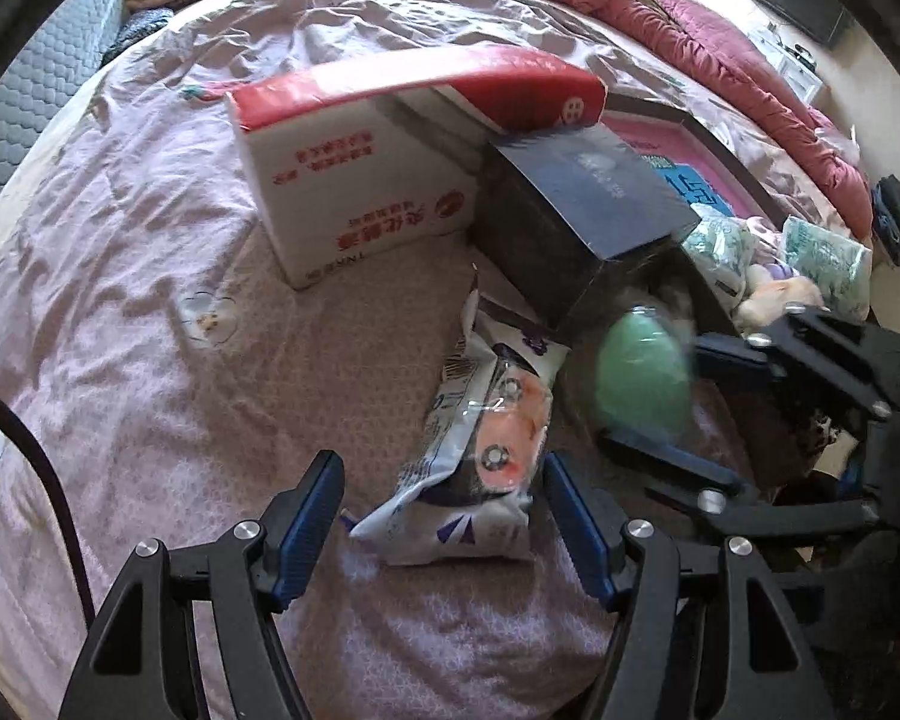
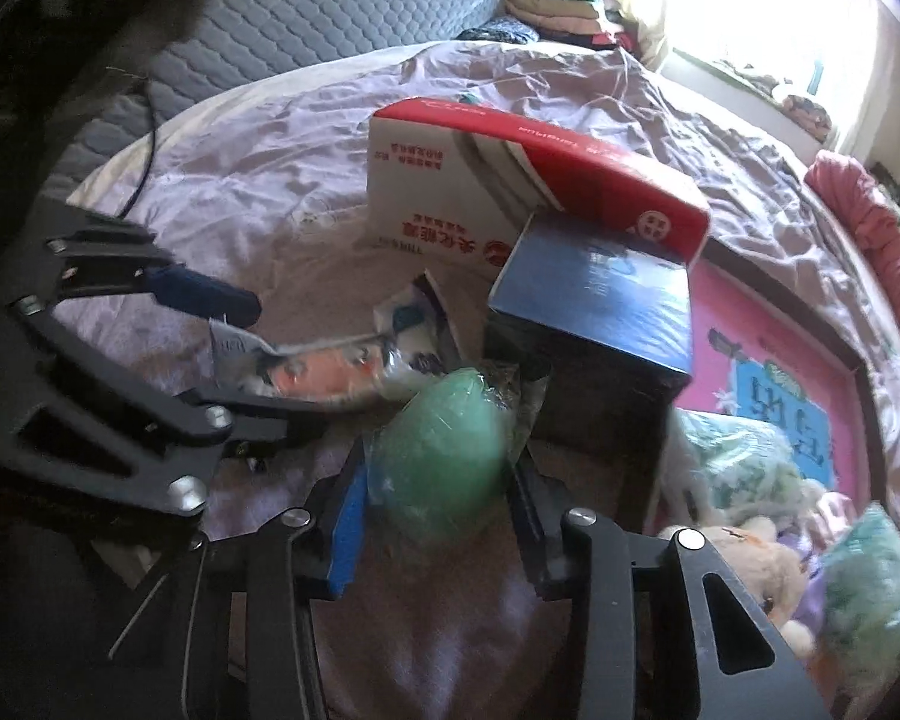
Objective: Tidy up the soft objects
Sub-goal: 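Grasp the snack packet with the left tool while the right grasps the green mesh ball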
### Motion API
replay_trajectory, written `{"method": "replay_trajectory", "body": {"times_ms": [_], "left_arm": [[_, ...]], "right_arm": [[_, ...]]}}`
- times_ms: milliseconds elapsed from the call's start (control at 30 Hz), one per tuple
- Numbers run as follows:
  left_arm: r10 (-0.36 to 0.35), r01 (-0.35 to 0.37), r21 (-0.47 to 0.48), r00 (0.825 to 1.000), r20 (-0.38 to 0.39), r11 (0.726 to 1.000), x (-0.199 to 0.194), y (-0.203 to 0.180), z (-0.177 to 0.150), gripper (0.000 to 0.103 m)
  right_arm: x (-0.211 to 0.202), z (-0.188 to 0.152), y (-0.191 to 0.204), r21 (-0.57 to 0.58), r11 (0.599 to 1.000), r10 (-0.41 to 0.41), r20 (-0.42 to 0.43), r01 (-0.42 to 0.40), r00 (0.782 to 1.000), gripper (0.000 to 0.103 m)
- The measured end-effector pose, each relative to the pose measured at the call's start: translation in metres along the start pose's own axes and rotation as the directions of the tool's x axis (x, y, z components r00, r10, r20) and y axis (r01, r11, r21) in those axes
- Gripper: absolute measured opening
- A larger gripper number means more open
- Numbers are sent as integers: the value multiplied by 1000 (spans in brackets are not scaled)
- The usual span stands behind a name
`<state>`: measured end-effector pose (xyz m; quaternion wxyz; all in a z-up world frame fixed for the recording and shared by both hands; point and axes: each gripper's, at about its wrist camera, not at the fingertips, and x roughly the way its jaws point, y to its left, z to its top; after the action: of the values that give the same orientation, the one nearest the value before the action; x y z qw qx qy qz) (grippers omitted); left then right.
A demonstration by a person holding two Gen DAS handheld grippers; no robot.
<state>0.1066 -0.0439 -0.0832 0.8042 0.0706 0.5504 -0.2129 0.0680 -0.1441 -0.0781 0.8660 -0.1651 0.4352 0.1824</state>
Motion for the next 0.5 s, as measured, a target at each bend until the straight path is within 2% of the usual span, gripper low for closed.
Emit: {"method": "replay_trajectory", "body": {"times_ms": [33, 100, 267, 400, 500], "left_arm": [[5, -5, 7, 1000, -3, 1000, 3, 0, 1, 68], [3, -3, 16, 1000, -2, 1000, 7, 0, 3, 61], [-47, 47, -3, 999, 10, 999, 11, -1, 8, 46], [-51, 52, -28, 998, 37, 998, 6, 0, 7, 43], [-76, 82, -68, 993, 87, 994, -12, 5, 5, 42]], "right_arm": [[-5, -1, -3, 8, 1000, -1, 11, 1, 1000, 44], [-13, -3, -8, 31, 999, 10, 29, -11, 1000, 44], [-31, -2, -21, 86, 996, 22, 78, -29, 997, 44], [-45, 0, -27, 124, 991, 34, 119, -48, 992, 44], [-56, 1, -29, 148, 987, 45, 152, -68, 987, 44]]}}
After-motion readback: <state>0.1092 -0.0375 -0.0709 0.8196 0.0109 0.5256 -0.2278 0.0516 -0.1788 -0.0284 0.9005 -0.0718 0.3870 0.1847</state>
